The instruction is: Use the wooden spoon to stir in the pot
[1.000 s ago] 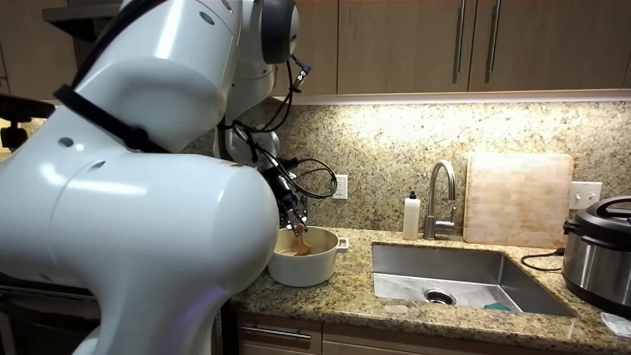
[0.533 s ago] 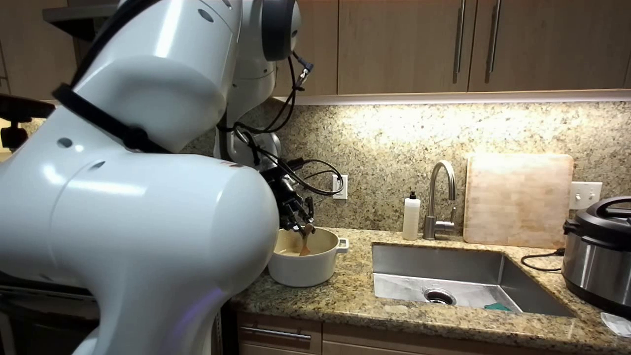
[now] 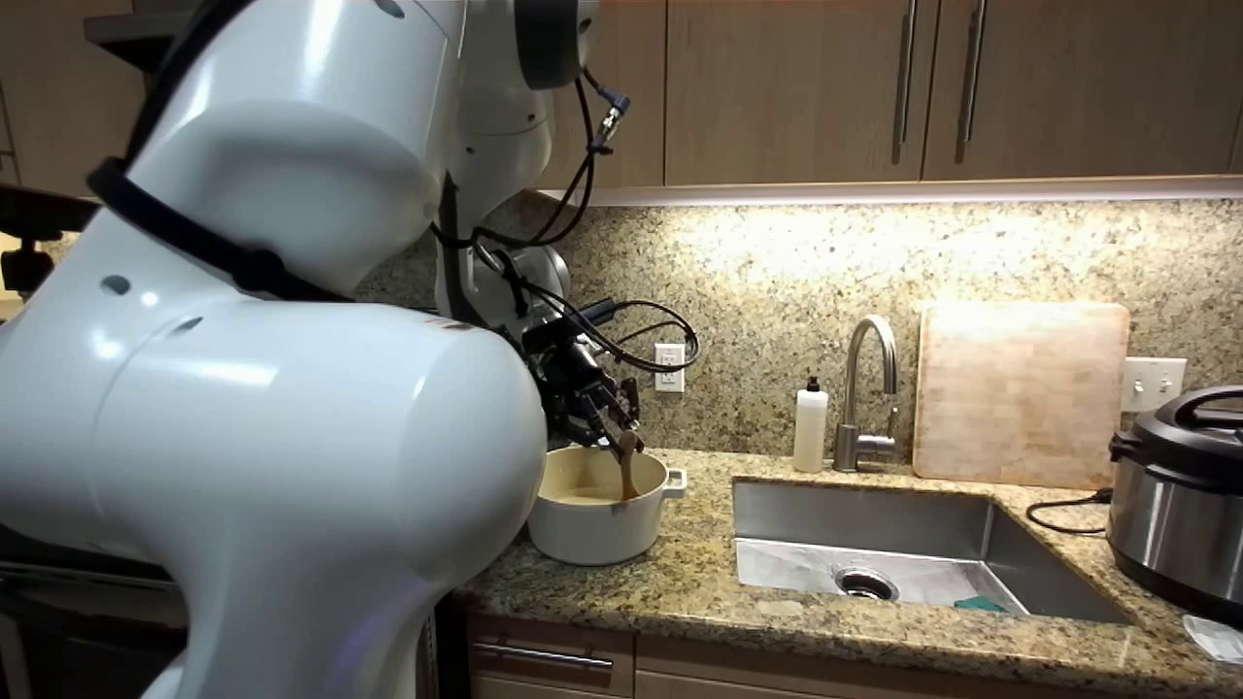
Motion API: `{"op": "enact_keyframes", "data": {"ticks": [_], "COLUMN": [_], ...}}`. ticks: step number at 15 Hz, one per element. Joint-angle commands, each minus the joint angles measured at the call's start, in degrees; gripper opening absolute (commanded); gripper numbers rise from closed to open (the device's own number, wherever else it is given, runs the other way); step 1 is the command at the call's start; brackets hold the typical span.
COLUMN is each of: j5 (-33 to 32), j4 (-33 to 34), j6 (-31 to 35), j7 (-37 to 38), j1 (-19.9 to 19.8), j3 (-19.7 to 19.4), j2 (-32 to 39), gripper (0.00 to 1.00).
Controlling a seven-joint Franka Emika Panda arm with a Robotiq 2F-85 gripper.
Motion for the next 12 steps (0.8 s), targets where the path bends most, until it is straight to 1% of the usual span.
{"op": "enact_keyframes", "data": {"ticks": [1,3,6,10,12], "j5": [-0.3,-0.6,-1.0,-1.5,-2.5], "j4": [5.7,9.7,15.2,19.5,20.4], "j6": [-3.0,-4.1,-7.4,-11.4,-12.6], "j7": [5.5,7.8,7.8,5.2,3.6], "j1": [0.1,1.0,3.0,6.3,7.4], "j3": [-0.4,-0.7,-0.7,-0.1,0.2], "j2": [3.0,5.7,10.5,15.1,16.4], "gripper": [0.09,0.09,0.09,0.09,0.09]}}
